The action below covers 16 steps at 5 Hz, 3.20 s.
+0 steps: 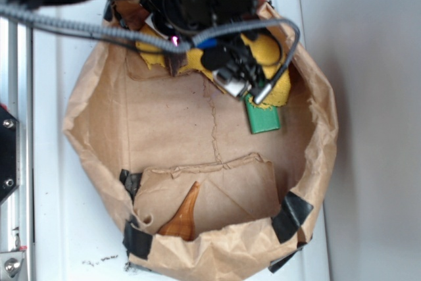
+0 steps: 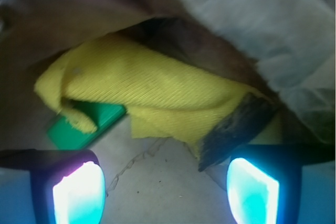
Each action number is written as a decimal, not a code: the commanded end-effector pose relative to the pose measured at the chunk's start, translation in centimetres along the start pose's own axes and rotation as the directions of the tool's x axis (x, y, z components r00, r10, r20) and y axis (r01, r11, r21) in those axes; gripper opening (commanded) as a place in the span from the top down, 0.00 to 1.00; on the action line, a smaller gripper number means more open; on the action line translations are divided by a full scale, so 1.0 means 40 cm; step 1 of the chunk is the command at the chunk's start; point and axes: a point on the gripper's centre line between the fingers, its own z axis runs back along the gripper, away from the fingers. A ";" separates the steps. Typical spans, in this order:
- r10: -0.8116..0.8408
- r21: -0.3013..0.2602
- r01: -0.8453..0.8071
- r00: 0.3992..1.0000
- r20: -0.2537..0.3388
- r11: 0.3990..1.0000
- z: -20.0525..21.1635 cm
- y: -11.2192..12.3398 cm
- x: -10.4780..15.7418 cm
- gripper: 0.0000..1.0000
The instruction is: Grab the wood chip.
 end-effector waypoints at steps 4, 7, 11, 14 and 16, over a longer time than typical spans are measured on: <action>0.109 0.091 -0.118 0.990 0.091 0.989 -0.082 0.028 0.027 0.00; 0.166 -0.015 -0.165 0.985 0.055 0.986 -0.051 0.008 0.007 0.00; 0.291 -0.082 -0.280 0.938 0.190 0.957 -0.121 -0.065 -0.029 0.00; 0.221 -0.053 -0.219 0.974 0.043 0.974 0.000 -0.001 -0.002 0.00; 0.188 -0.059 -0.182 0.976 0.107 0.982 -0.037 0.067 -0.027 0.00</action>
